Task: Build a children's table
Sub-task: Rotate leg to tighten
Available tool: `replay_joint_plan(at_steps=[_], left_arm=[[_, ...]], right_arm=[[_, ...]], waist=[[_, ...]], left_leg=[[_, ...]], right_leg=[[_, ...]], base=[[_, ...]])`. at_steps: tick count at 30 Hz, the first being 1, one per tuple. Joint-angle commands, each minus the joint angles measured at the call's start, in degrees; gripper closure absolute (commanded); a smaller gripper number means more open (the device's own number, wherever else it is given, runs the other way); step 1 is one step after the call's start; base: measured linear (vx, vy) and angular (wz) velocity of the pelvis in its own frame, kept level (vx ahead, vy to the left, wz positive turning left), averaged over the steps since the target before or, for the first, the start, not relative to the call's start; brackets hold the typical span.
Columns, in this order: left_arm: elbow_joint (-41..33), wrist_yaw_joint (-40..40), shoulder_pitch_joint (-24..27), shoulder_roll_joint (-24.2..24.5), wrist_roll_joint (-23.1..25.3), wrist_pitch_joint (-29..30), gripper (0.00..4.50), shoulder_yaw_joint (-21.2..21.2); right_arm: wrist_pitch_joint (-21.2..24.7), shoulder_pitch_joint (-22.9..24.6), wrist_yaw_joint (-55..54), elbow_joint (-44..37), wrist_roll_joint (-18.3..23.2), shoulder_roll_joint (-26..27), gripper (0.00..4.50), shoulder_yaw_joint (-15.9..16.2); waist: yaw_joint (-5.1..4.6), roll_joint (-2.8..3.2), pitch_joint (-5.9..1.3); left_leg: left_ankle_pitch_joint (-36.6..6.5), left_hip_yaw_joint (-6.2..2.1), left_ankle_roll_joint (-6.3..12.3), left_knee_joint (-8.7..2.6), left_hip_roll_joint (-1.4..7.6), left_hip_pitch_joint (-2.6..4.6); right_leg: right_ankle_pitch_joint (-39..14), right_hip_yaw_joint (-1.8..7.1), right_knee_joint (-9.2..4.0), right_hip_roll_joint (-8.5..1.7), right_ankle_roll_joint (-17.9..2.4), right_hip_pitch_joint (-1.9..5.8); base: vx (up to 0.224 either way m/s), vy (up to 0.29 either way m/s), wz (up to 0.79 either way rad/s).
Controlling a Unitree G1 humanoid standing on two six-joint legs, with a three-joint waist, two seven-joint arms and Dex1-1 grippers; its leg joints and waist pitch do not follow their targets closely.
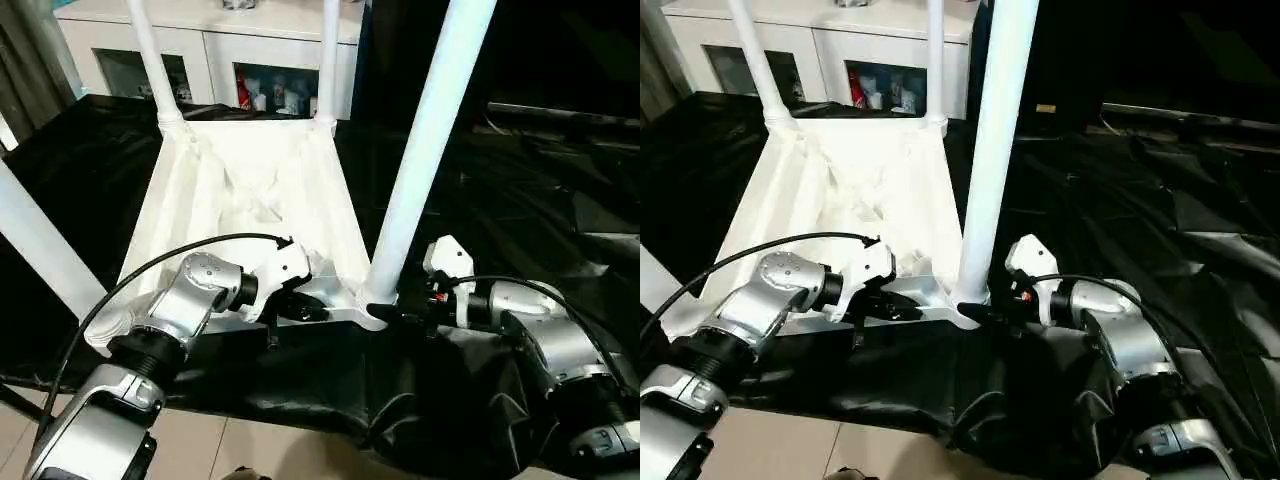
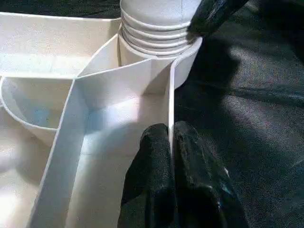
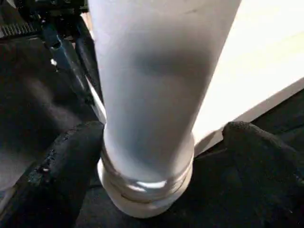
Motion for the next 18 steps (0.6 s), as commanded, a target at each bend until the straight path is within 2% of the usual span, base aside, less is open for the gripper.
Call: replay_joint_plan(at_steps=[1, 4, 7, 8, 11, 12, 14, 18], left_arm=[[1.47, -0.29, 0.40, 0.04, 1.17, 0.38, 4.43, -1.07], [1.69, -0.14, 0.23, -0.15, 1.02, 0.07, 4.43, -0.76], [1.66, -0.09, 0.23, -0.18, 1.01, -0.05, 4.43, -0.75], [1.41, -0.11, 0.37, -0.18, 0.97, 0.03, 4.47, -0.76], [1.19, -0.13, 0.50, -0.20, 0.94, 0.11, 4.50, -0.74], [1.09, -0.15, 0.60, -0.14, 0.93, 0.09, 4.50, -0.73], [1.04, -0.13, 0.71, -0.07, 0.99, -0.05, 4.50, -0.74], [0.74, -0.17, 0.96, 0.10, 1.00, -0.13, 4.50, -0.74]], right_arm=[[-0.63, -1.29, -0.70, 0.42, -0.51, 0.11, 0.00, 0.48], [-0.76, -1.80, -0.02, 1.10, -0.55, 0.50, 0.00, 0.56], [-0.96, -2.21, 0.27, 1.73, -0.74, 0.72, 0.00, 0.67], [-1.07, -2.67, 0.55, 2.43, -0.77, 0.97, 0.19, 0.62], [-0.97, -3.03, 0.96, 2.93, -0.62, 1.14, 0.40, 0.57], [-0.97, -2.99, 1.02, 2.90, -0.65, 1.16, 0.47, 0.64], [-1.00, -3.01, 1.21, 3.03, -0.69, 1.19, 0.75, 0.75], [-1.11, -2.97, 1.58, 3.29, -0.69, 1.34, 1.00, 0.78]], waist=[[-0.06, -0.06, -3.41], [-0.05, -0.22, -3.39], [-0.01, -0.11, -3.34], [-0.03, -0.27, -3.27], [-0.01, -0.17, -3.22], [-0.05, -0.42, -3.25], [0.00, -0.28, -3.19], [0.00, -0.27, -3.17]], left_leg=[[-15.18, -2.34, 0.23, -4.80, 4.59, 1.69], [-14.88, -2.28, 0.53, -4.77, 4.60, 1.65], [-15.15, -2.27, 0.41, -4.81, 4.63, 1.70], [-15.43, -2.25, 0.36, -4.86, 4.64, 1.71], [-16.06, -2.29, -0.01, -4.92, 4.66, 1.73], [-15.92, -2.27, 0.07, -4.94, 4.66, 1.73], [-15.70, -2.28, 0.16, -4.95, 4.66, 1.70], [-16.24, -2.31, 0.02, -5.02, 4.69, 1.71]], right_leg=[[-10.08, 2.87, -4.33, -4.92, -15.06, 1.36], [-10.07, 2.89, -4.33, -5.04, -15.17, 1.37], [-10.91, 2.91, -4.41, -5.01, -14.97, 1.27], [-11.35, 2.90, -4.50, -4.99, -14.90, 1.22], [-12.50, 2.98, -4.58, -5.05, -14.56, 1.16], [-12.39, 2.96, -4.57, -5.00, -14.51, 1.18], [-12.51, 2.97, -4.60, -5.08, -14.43, 1.15], [-13.33, 2.99, -4.67, -5.10, -14.14, 1.11]], base=[[0.000, 0.000, 0.00], [0.000, 0.000, 0.00], [0.000, 0.000, 0.00], [0.000, 0.000, 0.00], [0.000, 0.000, 0.00], [0.000, 0.000, 0.00], [0.000, 0.000, 0.00], [0.000, 0.000, 0.00]])
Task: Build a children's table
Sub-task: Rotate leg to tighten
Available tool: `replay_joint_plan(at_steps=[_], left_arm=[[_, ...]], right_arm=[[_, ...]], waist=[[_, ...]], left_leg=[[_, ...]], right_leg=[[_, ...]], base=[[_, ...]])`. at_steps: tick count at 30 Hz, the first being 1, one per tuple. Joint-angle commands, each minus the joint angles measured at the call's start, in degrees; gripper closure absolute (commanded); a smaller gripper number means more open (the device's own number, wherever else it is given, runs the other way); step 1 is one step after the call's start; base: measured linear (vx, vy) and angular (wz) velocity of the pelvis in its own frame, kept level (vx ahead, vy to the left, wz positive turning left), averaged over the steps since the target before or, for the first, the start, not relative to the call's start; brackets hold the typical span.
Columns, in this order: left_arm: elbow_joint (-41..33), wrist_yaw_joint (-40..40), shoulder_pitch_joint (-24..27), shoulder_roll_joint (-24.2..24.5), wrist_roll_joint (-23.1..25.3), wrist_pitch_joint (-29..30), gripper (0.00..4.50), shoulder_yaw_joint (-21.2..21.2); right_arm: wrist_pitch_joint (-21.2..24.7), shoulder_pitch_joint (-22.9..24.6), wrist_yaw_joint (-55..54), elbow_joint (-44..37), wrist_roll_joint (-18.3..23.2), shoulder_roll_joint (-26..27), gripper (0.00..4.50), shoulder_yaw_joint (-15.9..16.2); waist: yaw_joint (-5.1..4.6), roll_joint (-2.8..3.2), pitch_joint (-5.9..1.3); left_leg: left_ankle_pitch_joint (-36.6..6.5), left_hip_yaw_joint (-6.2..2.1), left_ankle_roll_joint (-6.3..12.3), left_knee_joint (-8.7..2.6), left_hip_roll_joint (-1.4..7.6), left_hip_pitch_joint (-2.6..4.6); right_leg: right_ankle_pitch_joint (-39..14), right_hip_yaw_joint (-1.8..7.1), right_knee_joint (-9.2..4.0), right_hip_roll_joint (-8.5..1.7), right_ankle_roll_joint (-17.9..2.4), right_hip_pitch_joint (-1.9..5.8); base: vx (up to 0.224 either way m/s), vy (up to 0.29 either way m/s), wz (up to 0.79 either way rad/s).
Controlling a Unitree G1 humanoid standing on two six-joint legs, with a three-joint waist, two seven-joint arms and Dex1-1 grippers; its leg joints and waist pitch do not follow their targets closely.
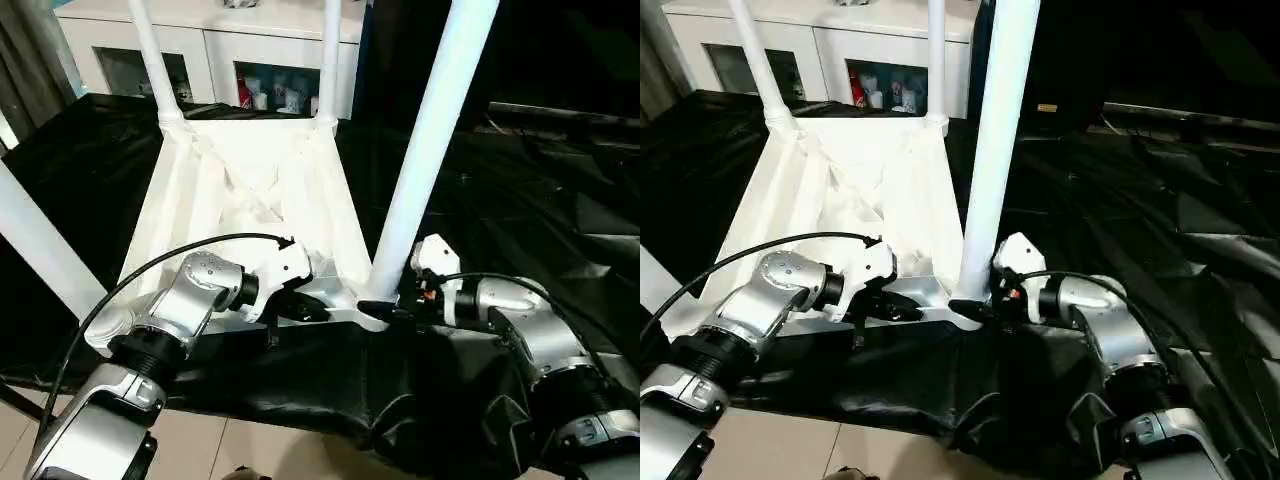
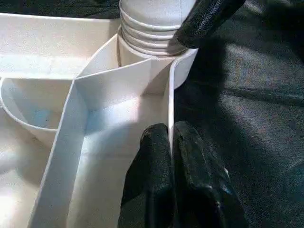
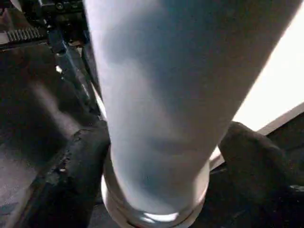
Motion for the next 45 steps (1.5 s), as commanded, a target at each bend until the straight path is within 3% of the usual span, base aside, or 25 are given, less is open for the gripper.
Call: replay_joint_plan(at_steps=[1, 7, 16, 21, 25, 28, 30, 32, 33, 35, 36, 37, 41, 43, 45], left_arm=[[0.73, -0.04, 1.07, 0.29, 1.02, 0.47, 4.50, -0.73], [0.36, 0.16, 1.55, 0.58, 0.87, 0.26, 4.50, -0.42], [-0.08, 2.07, 2.11, 0.84, 0.29, 0.14, 4.50, 1.08], [1.51, 7.04, 1.03, -1.21, 0.58, 0.51, 4.50, 2.36], [8.19, 19.41, -3.35, -6.75, 3.23, 0.97, 4.50, 3.39], [11.11, 25.33, -5.94, -10.21, 4.04, 1.22, 4.50, 3.69], [11.98, 27.22, -6.96, -11.79, 4.43, 1.03, 4.50, 3.56], [12.25, 27.70, -7.61, -13.08, 4.93, 0.28, 4.50, 2.85], [12.02, 27.17, -7.57, -13.16, 4.96, 0.05, 4.50, 2.61], [11.44, 25.75, -7.39, -12.95, 5.34, -0.81, 4.50, 2.09], [11.38, 25.59, -7.37, -12.92, 5.39, -0.91, 4.50, 2.04], [10.38, 22.03, -6.86, -11.82, 5.08, -3.11, 4.50, 1.56], [7.33, 15.86, -5.14, -9.87, 3.40, -4.89, 4.50, 1.30], [4.89, 11.69, -3.53, -7.95, 2.54, -4.58, 4.50, 0.66], [2.76, 8.71, -2.32, -6.22, 2.28, -3.67, 4.50, -0.14]], right_arm=[[-0.54, -0.95, 0.38, 0.86, -0.33, -0.14, 1.10, -0.15], [-0.55, -0.54, 0.62, 0.74, -0.31, 0.13, 1.61, 0.22], [-0.16, -0.01, -0.83, 1.97, 0.22, 1.61, 1.81, -0.90], [0.71, 1.21, -7.06, 3.33, -1.70, 3.31, 1.82, -1.15], [3.38, 0.91, -24.75, 7.61, -4.42, 8.98, 1.83, -4.06], [5.51, 0.10, -33.20, 8.64, -4.46, 12.68, 1.83, -5.93], [6.24, -0.19, -35.31, 8.58, -4.44, 14.59, 1.83, -6.07], [5.39, -0.20, -35.15, 7.77, -4.59, 16.33, 1.83, -4.67], [5.07, -0.10, -34.44, 7.31, -4.07, 16.72, 1.48, -4.65], [5.00, 0.20, -32.79, 5.81, -2.88, 17.13, 1.13, -5.10], [5.01, 0.23, -32.62, 5.64, -2.74, 17.17, 1.10, -5.16], [4.96, 0.63, -29.86, 3.15, -1.61, 16.29, 0.91, -5.33], [5.21, 2.40, -22.87, -1.92, -0.32, 12.61, 0.78, -4.06], [4.37, 4.08, -16.58, -4.90, 0.71, 8.54, 0.78, -3.10], [2.51, 5.24, -11.87, -6.55, 1.25, 5.39, 0.78, -2.51]], waist=[[-0.09, -0.27, -3.19], [-0.08, -0.37, -3.12], [-0.11, -0.27, -3.01], [-0.48, -0.31, -2.88], [-1.05, -0.27, -2.75], [-1.34, -0.22, -2.75], [-1.28, -0.42, -2.76], [-1.19, 0.16, -2.74], [-1.26, -0.04, -2.80], [-1.21, 0.61, -2.83], [-1.31, 0.23, -2.82], [-1.14, 0.42, -2.88], [-0.86, -0.02, -3.05], [-0.30, -0.47, -3.15], [0.30, -0.27, -3.27]], left_leg=[[-16.31, -2.34, 0.00, -4.96, 4.69, 1.74], [-16.20, -2.36, 0.08, -5.02, 4.74, 1.70], [-16.92, -2.42, -0.26, -5.15, 4.68, 1.61], [-18.97, -2.67, -1.56, -5.35, 4.62, 1.67], [-20.82, -2.79, -2.76, -5.35, 4.38, 1.87], [-22.83, -2.94, -3.44, -5.33, 4.35, 2.27], [-22.79, -3.00, -3.06, -5.40, 4.34, 2.09], [-23.10, -3.02, -2.91, -5.42, 4.35, 2.12], [-22.84, -3.02, -2.84, -5.60, 4.44, 1.93], [-23.13, -2.98, -2.93, -5.67, 4.42, 1.99], [-23.45, -2.90, -2.73, -5.69, 4.40, 1.94], [-22.95, -2.93, -2.40, -5.73, 4.37, 1.78], [-19.56, -2.82, -0.74, -5.61, 4.41, 1.28], [-15.45, -2.58, 1.20, -5.42, 4.61, 0.90], [-13.16, -2.41, 2.36, -5.16, 4.76, 0.97]], right_leg=[[-13.43, 3.00, -4.58, -5.11, -14.12, 1.08], [-14.21, 3.02, -4.67, -5.16, -13.85, 1.03], [-15.89, 3.07, -4.84, -5.22, -13.35, 0.93], [-19.40, 3.00, -5.17, -5.26, -12.26, 0.76], [-23.26, 3.09, -5.76, -5.30, -10.93, 0.25], [-25.55, 3.08, -6.17, -5.25, -10.00, -0.20], [-25.75, 3.00, -6.33, -5.29, -9.38, -0.04], [-24.87, 3.10, -6.38, -5.37, -9.31, -0.19], [-23.46, 3.05, -6.28, -5.24, -9.30, -0.02], [-21.19, 3.07, -6.10, -5.12, -9.80, -0.03], [-20.70, 3.09, -6.15, -5.08, -9.90, 0.05], [-20.02, 3.10, -6.12, -5.17, -10.01, 0.27], [-17.16, 3.09, -5.75, -5.36, -10.78, 0.90], [-12.87, 3.09, -5.20, -5.38, -11.85, 1.24], [-9.34, 3.04, -4.73, -5.42, -12.91, 1.30]], base=[[0.000, 0.000, 0.00], [0.000, 0.000, 0.00], [0.000, 0.000, 0.00], [0.000, 0.000, 0.00], [0.000, 0.000, 0.00], [0.000, 0.000, 0.00], [0.000, 0.000, 0.00], [0.000, 0.000, 0.00], [0.000, 0.000, 0.00], [0.000, 0.000, 0.00], [0.000, 0.000, 0.00], [0.000, 0.000, 0.00], [0.000, 0.000, 0.00], [0.000, 0.000, 0.00], [0.000, 0.000, 0.00]])
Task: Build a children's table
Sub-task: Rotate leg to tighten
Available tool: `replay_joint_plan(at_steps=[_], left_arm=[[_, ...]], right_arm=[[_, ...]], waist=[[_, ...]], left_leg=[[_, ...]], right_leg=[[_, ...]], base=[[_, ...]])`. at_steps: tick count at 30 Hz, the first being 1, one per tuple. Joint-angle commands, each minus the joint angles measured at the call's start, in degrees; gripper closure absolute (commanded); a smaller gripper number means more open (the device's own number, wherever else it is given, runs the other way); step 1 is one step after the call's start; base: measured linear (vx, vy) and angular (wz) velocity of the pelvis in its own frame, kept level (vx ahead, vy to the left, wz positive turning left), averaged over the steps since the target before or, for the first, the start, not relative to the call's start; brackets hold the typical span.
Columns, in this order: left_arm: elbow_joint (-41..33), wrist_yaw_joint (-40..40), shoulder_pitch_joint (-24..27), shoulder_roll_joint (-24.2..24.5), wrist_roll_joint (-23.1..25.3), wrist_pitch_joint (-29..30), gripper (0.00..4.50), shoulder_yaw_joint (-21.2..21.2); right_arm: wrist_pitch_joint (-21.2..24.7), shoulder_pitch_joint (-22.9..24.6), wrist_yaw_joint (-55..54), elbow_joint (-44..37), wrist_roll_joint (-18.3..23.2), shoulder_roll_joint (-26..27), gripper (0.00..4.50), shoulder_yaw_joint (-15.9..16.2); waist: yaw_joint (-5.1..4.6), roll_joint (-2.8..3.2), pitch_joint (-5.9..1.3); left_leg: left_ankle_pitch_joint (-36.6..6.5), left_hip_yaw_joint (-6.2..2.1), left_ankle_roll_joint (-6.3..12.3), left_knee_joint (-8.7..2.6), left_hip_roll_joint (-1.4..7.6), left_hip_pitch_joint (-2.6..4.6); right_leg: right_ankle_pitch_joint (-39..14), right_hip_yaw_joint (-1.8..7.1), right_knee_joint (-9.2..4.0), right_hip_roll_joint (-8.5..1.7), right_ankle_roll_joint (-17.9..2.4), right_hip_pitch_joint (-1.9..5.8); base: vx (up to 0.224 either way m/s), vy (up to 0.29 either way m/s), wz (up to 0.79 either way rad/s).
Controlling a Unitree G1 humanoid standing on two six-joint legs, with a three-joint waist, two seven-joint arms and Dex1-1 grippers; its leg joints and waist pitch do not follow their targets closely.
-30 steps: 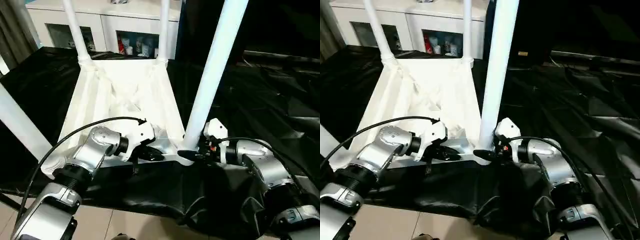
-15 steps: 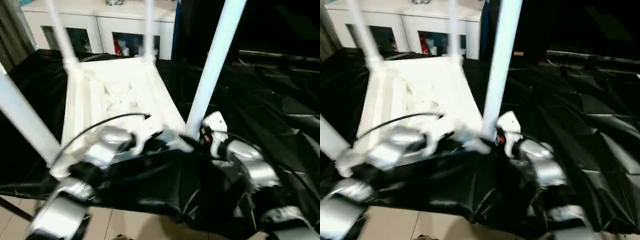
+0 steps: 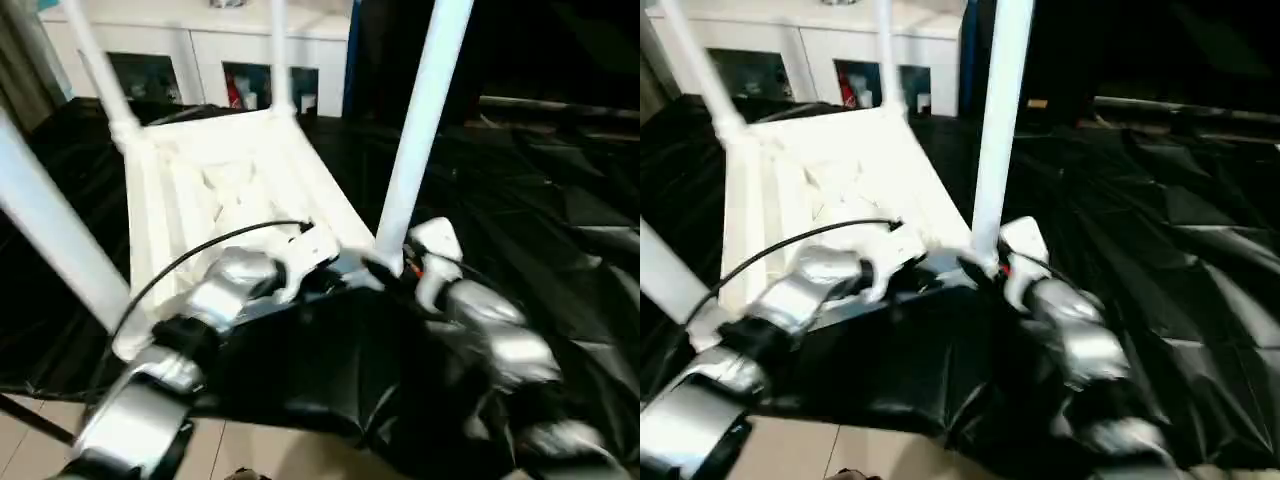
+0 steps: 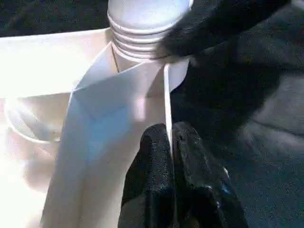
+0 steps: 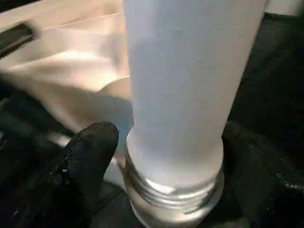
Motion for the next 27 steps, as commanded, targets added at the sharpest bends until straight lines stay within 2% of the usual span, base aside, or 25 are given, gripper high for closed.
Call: replay_joint_plan(at_steps=[1, 2, 3, 4, 6, 7, 11, 12, 15, 16, 19, 20, 22, 27], left_arm=[[-2.98, -3.74, 1.09, 0.36, -1.55, -0.41, 4.50, -1.60], [-4.91, -5.87, 2.05, 1.31, -2.73, 0.06, 4.50, -1.39], [-5.88, -6.91, 2.56, 1.83, -3.37, 0.37, 4.50, -1.23], [-7.78, -9.59, 3.66, 2.86, -4.81, 0.08, 4.50, -0.94], [-8.89, -11.08, 4.36, 3.60, -5.35, 0.02, 4.50, -0.85], [-11.15, -13.80, 5.84, 5.53, -6.25, 0.44, 4.50, -0.51], [-11.73, -14.18, 6.10, 5.83, -6.32, 0.65, 4.50, -0.43], [-12.57, -14.83, 6.78, 6.96, -6.49, 1.25, 4.50, -0.11], [-12.86, -15.08, 7.29, 8.06, -6.19, 1.40, 4.50, 0.21], [-12.97, -15.11, 7.35, 8.09, -6.15, 1.48, 4.50, 0.30], [-13.38, -15.15, 7.50, 8.22, -6.01, 1.82, 4.50, 0.52], [-13.47, -15.22, 7.55, 8.30, -5.96, 1.86, 4.50, 0.59], [-13.44, -15.26, 7.57, 8.37, -5.96, 1.81, 4.50, 0.60], [-13.48, -15.08, 7.55, 8.40, -5.95, 1.87, 4.50, 0.30]], right_arm=[[-1.79, 0.87, 7.00, -2.45, 1.02, -1.04, 0.78, 3.11], [-1.10, 1.14, 9.87, -3.17, 2.64, -2.36, 0.78, 2.38], [-0.93, 1.15, 11.20, -3.30, 3.22, -3.03, 0.78, 2.09], [-0.82, 1.11, 14.20, -3.27, 3.66, -4.64, 0.78, 1.55], [-1.08, 0.97, 15.90, -2.90, 3.41, -5.66, 0.78, 1.73], [-1.65, 0.35, 20.32, -1.64, 3.33, -8.00, 0.78, 2.15], [-1.63, 0.29, 21.15, -1.58, 3.66, -8.56, 0.78, 2.19], [-1.77, -0.64, 22.53, -0.48, 3.53, -9.54, 0.78, 2.91], [-1.71, -1.95, 23.30, 0.72, 3.44, -9.26, 0.78, 3.15], [-1.74, -2.12, 23.34, 0.90, 3.44, -9.05, 1.02, 3.04], [-1.30, -2.52, 24.15, 1.28, 3.94, -8.38, 1.15, 2.89], [-1.25, -2.44, 24.65, 1.20, 4.04, -8.02, 1.28, 3.05], [-1.27, -2.28, 25.00, 1.05, 4.09, -7.75, 1.52, 3.19], [-1.18, -1.86, 25.69, 1.03, 4.71, -7.26, 1.77, 3.64]], waist=[[0.50, -0.46, -3.36], [0.56, -0.78, -3.39], [0.75, -0.57, -3.55], [0.79, -0.64, -3.54], [0.97, -0.65, -3.55], [1.21, -0.72, -3.53], [1.87, -0.72, -3.30], [1.95, -0.92, -3.30], [1.88, -0.87, -3.32], [1.86, -0.82, -3.36], [1.91, -0.95, -3.53], [1.94, -0.77, -3.54], [1.97, -0.79, -3.58], [1.99, -0.62, -3.68]], left_leg=[[-12.17, -2.37, 2.81, -4.57, 4.84, 1.17], [-11.62, -2.26, 3.04, -4.50, 4.78, 1.20], [-10.50, -2.28, 3.70, -4.36, 4.79, 1.21], [-9.26, -2.22, 4.40, -4.26, 4.79, 1.12], [-8.39, -2.08, 5.04, -4.11, 4.82, 1.14], [-8.27, -1.95, 5.19, -4.00, 4.86, 1.20], [-9.70, -1.83, 4.28, -4.16, 4.91, 1.39], [-10.18, -1.87, 3.66, -4.20, 4.91, 1.45], [-10.12, -1.91, 2.88, -4.26, 4.89, 1.36], [-9.95, -1.92, 2.85, -4.23, 4.89, 1.41], [-8.08, -1.80, 3.77, -3.96, 4.76, 1.29], [-7.88, -1.82, 3.86, -3.92, 4.76, 1.28], [-7.64, -1.80, 4.03, -3.89, 4.75, 1.33], [-7.74, -1.80, 3.83, -3.85, 4.77, 1.41]], right_leg=[[-6.95, 3.06, -4.18, -5.28, -14.03, 1.71], [-5.85, 3.02, -4.07, -5.23, -14.44, 1.71], [-3.64, 2.96, -3.64, -5.32, -15.40, 1.94], [-1.90, 2.87, -3.45, -5.22, -15.96, 1.96], [-0.90, 2.74, -3.26, -5.16, -16.49, 1.95], [-1.23, 2.68, -3.25, -5.18, -16.65, 1.94], [-5.48, 2.77, -3.59, -5.18, -15.79, 1.64], [-6.79, 2.78, -3.69, -5.26, -15.46, 1.63], [-7.38, 2.78, -3.63, -5.16, -15.09, 1.72], [-7.06, 2.77, -3.56, -5.18, -15.15, 1.67], [-4.23, 2.72, -3.28, -5.12, -15.55, 1.79], [-3.94, 2.72, -3.19, -5.10, -15.60, 1.77], [-3.84, 2.68, -3.20, -5.07, -15.69, 1.78], [-3.34, 2.61, -3.09, -4.98, -16.01, 1.80]], base=[[0.000, 0.000, 0.00], [0.000, 0.000, 0.00], [0.000, 0.000, 0.00], [0.000, 0.000, 0.00], [0.000, 0.000, 0.00], [0.000, 0.000, 0.00], [0.000, 0.000, 0.00], [0.000, 0.000, 0.00], [0.000, 0.000, 0.00], [0.000, 0.000, 0.00], [0.000, 0.000, 0.00], [0.000, 0.000, 0.00], [0.000, 0.000, 0.00], [0.000, 0.000, 0.00]])
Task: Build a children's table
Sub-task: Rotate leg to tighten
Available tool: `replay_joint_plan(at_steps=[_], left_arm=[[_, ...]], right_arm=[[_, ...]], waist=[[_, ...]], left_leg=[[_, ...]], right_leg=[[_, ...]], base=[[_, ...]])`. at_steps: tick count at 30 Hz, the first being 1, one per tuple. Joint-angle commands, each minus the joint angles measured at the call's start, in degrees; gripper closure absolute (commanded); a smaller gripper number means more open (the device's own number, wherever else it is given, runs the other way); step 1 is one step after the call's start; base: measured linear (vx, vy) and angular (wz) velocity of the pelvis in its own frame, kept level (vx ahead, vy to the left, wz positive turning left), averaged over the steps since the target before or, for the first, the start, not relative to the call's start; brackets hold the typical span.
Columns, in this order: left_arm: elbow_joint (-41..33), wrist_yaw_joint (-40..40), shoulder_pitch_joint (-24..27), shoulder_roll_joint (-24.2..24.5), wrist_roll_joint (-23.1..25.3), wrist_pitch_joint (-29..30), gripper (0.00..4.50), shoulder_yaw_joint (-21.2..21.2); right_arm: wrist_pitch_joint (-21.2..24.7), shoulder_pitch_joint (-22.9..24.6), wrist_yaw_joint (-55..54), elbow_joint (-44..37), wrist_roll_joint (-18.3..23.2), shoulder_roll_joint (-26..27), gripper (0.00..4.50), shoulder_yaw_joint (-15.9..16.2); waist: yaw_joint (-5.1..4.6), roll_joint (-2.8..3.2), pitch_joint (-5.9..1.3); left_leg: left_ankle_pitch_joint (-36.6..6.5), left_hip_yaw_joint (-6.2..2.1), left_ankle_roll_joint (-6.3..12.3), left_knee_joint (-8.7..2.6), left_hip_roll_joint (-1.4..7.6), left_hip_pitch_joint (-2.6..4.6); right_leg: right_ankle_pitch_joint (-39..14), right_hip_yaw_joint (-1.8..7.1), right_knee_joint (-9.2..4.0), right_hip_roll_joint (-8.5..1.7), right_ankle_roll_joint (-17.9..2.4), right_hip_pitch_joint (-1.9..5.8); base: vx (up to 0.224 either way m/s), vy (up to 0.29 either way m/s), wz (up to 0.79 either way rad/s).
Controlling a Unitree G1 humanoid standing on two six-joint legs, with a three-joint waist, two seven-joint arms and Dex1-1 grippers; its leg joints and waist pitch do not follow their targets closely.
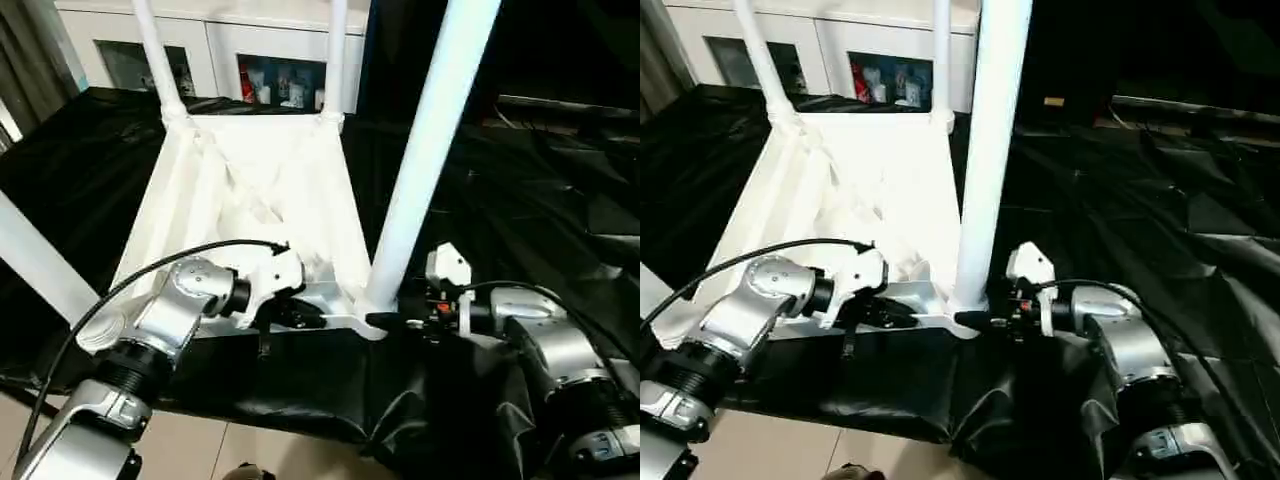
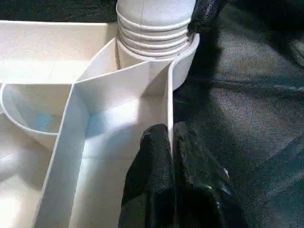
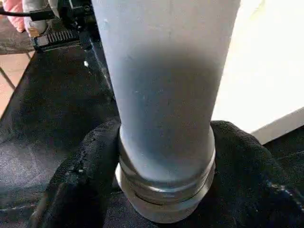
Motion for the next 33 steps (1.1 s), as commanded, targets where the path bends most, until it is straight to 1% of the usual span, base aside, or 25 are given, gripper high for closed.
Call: replay_joint_plan(at_steps=[1, 6, 7, 9, 10, 11, 12, 13, 14, 15, 16, 17, 18, 20, 21, 22, 23, 24, 25, 27, 28, 29, 31, 32, 33], left_arm=[[-1.14, -0.97, 0.31, -0.08, -1.90, 0.22, 4.50, 0.48], [0.17, 1.20, -0.21, -1.01, -1.12, -0.37, 4.50, 0.82], [2.69, 5.85, -1.26, -2.68, 0.24, -1.14, 4.50, 1.48], [5.09, 9.99, -2.51, -4.28, 1.47, -0.55, 4.50, 1.83], [5.68, 10.92, -2.84, -4.73, 1.70, -0.43, 4.50, 1.89], [7.51, 13.79, -3.87, -6.12, 2.38, -0.09, 4.50, 2.08], [9.09, 16.07, -4.82, -7.55, 2.85, 0.23, 4.50, 2.13], [9.97, 17.31, -5.35, -8.36, 3.09, 0.42, 4.50, 2.14], [11.50, 20.06, -6.30, -9.68, 3.78, 0.31, 4.50, 2.14], [13.12, 22.56, -7.39, -11.43, 4.23, 0.67, 4.50, 2.09], [15.36, 26.07, -8.89, -13.88, 4.85, 0.87, 4.50, 2.10], [15.36, 26.07, -8.89, -13.88, 4.85, 0.87, 4.50, 2.10], [16.33, 27.14, -9.50, -14.82, 5.02, 0.92, 4.50, 2.12], [17.89, 28.29, -10.45, -16.20, 5.50, 0.44, 4.50, 1.88], [18.47, 28.62, -10.84, -16.81, 5.76, 0.08, 4.50, 1.70], [19.09, 28.49, -11.18, -17.22, 5.96, -0.60, 4.50, 1.40], [19.14, 28.43, -11.20, -17.22, 5.99, -0.70, 4.50, 1.36], [19.23, 27.81, -11.18, -16.92, 6.19, -0.99, 4.50, 1.04], [19.33, 27.56, -11.12, -16.58, 6.44, -1.20, 4.50, 0.96], [19.22, 27.15, -10.96, -16.12, 6.58, -1.51, 4.50, 0.88], [19.05, 26.33, -10.74, -15.57, 6.56, -1.79, 4.50, 0.87], [18.44, 24.93, -10.24, -14.60, 6.46, -2.40, 4.50, 0.80], [16.52, 21.48, -9.06, -12.83, 5.79, -3.23, 4.50, 0.64], [15.74, 19.82, -8.56, -12.20, 5.49, -3.64, 4.50, 0.69], [13.48, 15.90, -7.37, -10.78, 4.31, -3.91, 4.50, 0.70]], right_arm=[[0.21, -0.47, 0.46, -0.25, 0.97, 0.13, 1.78, -0.18], [1.32, 0.74, 0.13, -0.92, 1.15, 0.53, 1.83, -0.57], [2.91, 1.70, -2.21, -0.95, 0.97, 1.30, 1.83, -0.98], [2.24, 1.88, -6.46, 0.43, -0.55, 2.51, 1.83, -1.22], [2.06, 1.75, -8.05, 1.00, -0.96, 3.01, 1.83, -1.43], [1.51, 1.30, -13.14, 2.83, -2.24, 4.59, 1.83, -2.10], [1.34, 0.80, -18.14, 4.37, -3.10, 6.30, 1.84, -2.98], [1.30, 0.51, -21.03, 5.20, -3.55, 7.33, 1.84, -3.50], [2.59, 0.18, -24.11, 6.01, -3.22, 8.95, 1.84, -4.35], [3.49, -0.31, -28.48, 7.05, -3.06, 11.15, 1.84, -5.39], [4.81, -0.87, -33.29, 7.99, -2.94, 14.28, 1.84, -6.24], [4.81, -0.87, -33.29, 7.99, -2.94, 14.28, 1.84, -6.24], [4.66, -1.02, -35.16, 8.15, -3.53, 15.56, 1.84, -6.11], [4.68, -1.49, -38.52, 8.56, -4.87, 17.76, 1.84, -5.56], [4.31, -1.73, -39.02, 8.60, -5.51, 19.02, 1.84, -4.73], [3.31, -1.75, -38.20, 8.18, -6.13, 20.13, 1.84, -3.45], [3.17, -1.71, -37.86, 8.08, -6.07, 20.21, 1.84, -3.33], [3.32, -1.43, -35.15, 7.20, -4.55, 20.62, 1.49, -3.29], [3.96, -1.45, -34.37, 6.93, -3.68, 20.54, 1.28, -3.76], [4.24, -1.49, -33.39, 6.69, -3.25, 19.99, 1.08, -3.90], [4.25, -1.47, -32.13, 6.21, -3.10, 19.08, 0.93, -3.77], [3.84, -1.35, -30.03, 5.23, -3.39, 17.24, 0.77, -3.29], [3.61, -0.94, -24.95, 3.07, -3.09, 13.86, 0.64, -2.45], [3.67, -0.74, -22.64, 2.18, -2.87, 12.61, 0.64, -2.23], [4.15, -0.49, -18.48, 0.67, -1.77, 10.22, 0.64, -2.28]], waist=[[0.14, -0.58, -3.75], [0.24, -0.63, -3.81], [0.21, -0.76, -3.78], [0.08, -0.83, -3.48], [-0.02, -0.73, -3.23], [-0.14, -0.75, -3.22], [-0.20, -0.88, -3.08], [-0.38, -0.88, -2.98], [-0.60, -0.70, -3.06], [-0.82, -0.78, -3.04], [-1.09, -0.43, -3.03], [-1.25, -0.58, -2.99], [-1.25, -0.59, -3.07], [-1.48, -0.50, -2.94], [-1.58, -0.54, -2.98], [-1.67, -0.33, -3.02], [-1.72, -0.43, -3.01], [-1.59, -0.48, -3.03], [-1.61, -0.46, -3.02], [-1.60, -0.38, -3.01], [-1.64, -0.42, -2.96], [-1.66, -0.81, -2.95], [-1.38, -0.72, -3.05], [-1.27, -0.70, -3.09], [-1.35, -0.76, -3.14]], left_leg=[[-7.70, -1.98, 3.80, -3.90, 4.59, 1.62], [-6.97, -1.94, 4.17, -3.75, 4.54, 1.62], [-6.94, -1.90, 4.30, -3.73, 4.55, 1.58], [-8.83, -1.95, 3.63, -3.93, 4.47, 1.69], [-11.60, -2.06, 2.23, -4.08, 4.45, 1.98], [-12.61, -2.11, 1.56, -4.16, 4.46, 1.98], [-14.40, -2.29, 0.06, -4.35, 4.40, 2.21], [-15.27, -2.30, -0.41, -4.47, 4.32, 2.22], [-15.68, -2.66, -1.34, -4.65, 4.29, 1.95], [-15.76, -2.70, -1.51, -4.78, 4.28, 1.86], [-18.08, -2.84, -2.33, -4.81, 4.27, 2.38], [-18.64, -2.76, -2.48, -4.82, 4.25, 2.54], [-18.50, -2.92, -2.43, -4.84, 4.26, 2.32], [-18.84, -2.83, -2.17, -4.89, 4.22, 2.34], [-18.88, -2.85, -2.13, -4.93, 4.19, 2.27], [-19.12, -2.90, -2.17, -5.00, 4.17, 2.23], [-19.25, -2.86, -2.06, -4.99, 4.14, 2.24], [-19.23, -2.83, -1.77, -4.93, 4.22, 2.27], [-19.14, -2.83, -1.59, -4.94, 4.22, 2.22], [-19.22, -2.81, -1.15, -4.98, 4.26, 2.23], [-19.57, -2.80, -1.11, -5.02, 4.29, 2.21], [-19.52, -2.80, -0.99, -5.04, 4.30, 2.16], [-18.52, -2.72, -0.45, -4.89, 4.33, 2.08], [-17.20, -2.74, 0.13, -4.89, 4.48, 1.83], [-16.11, -2.64, 0.64, -4.89, 4.48, 1.70]], right_leg=[[-2.93, 2.74, -3.22, -4.96, -15.95, 2.10], [-2.02, 2.74, -3.12, -4.96, -16.05, 2.15], [-1.96, 2.79, -3.17, -4.98, -16.04, 2.17], [-5.76, 2.83, -3.72, -5.05, -15.38, 1.97], [-10.43, 2.89, -4.24, -5.21, -14.80, 1.72], [-12.28, 2.97, -4.43, -5.37, -14.40, 1.71], [-15.97, 2.94, -4.85, -5.41, -13.35, 1.69], [-17.76, 3.01, -5.02, -5.37, -12.76, 1.57], [-19.66, 2.91, -5.06, -5.51, -11.66, 1.90], [-20.18, 2.90, -5.22, -5.41, -11.06, 1.88], [-22.33, 2.93, -5.49, -5.44, -10.38, 1.24], [-22.76, 2.94, -5.76, -5.37, -10.20, 1.15], [-22.44, 2.92, -5.75, -5.51, -9.98, 1.41], [-22.03, 3.01, -5.95, -5.40, -9.75, 1.12], [-21.96, 2.97, -5.91, -5.37, -9.73, 1.20], [-21.41, 2.97, -5.89, -5.33, -9.70, 1.19], [-21.33, 2.95, -5.94, -5.29, -9.68, 1.22], [-20.83, 3.05, -5.94, -5.43, -9.79, 1.20], [-20.57, 3.08, -5.91, -5.44, -9.90, 1.26], [-20.17, 3.03, -5.89, -5.37, -10.16, 1.26], [-20.36, 3.06, -5.91, -5.34, -10.18, 1.23], [-20.72, 3.02, -5.97, -5.36, -10.06, 1.30], [-20.33, 3.10, -5.91, -5.47, -9.89, 1.44], [-18.21, 3.14, -5.61, -5.50, -10.29, 1.66], [-16.14, 3.11, -5.36, -5.36, -10.83, 1.73]], base=[[0.000, 0.000, 0.00], [0.000, 0.000, 0.00], [0.000, 0.000, 0.00], [0.000, 0.000, 0.00], [0.000, 0.000, 0.00], [0.000, 0.000, 0.00], [0.000, 0.000, 0.00], [0.000, 0.000, 0.00], [0.000, 0.000, 0.00], [0.000, 0.000, 0.00], [0.000, 0.000, 0.00], [0.000, 0.000, 0.00], [0.000, 0.000, 0.00], [0.000, 0.000, 0.00], [0.000, 0.000, 0.00], [0.000, 0.000, 0.00], [0.000, 0.000, 0.00], [0.000, 0.000, 0.00], [0.000, 0.000, 0.00], [0.000, 0.000, 0.00], [0.000, 0.000, 0.00], [0.000, 0.000, 0.00], [0.000, 0.000, 0.00], [0.000, 0.000, 0.00], [0.000, 0.000, 0.00]])
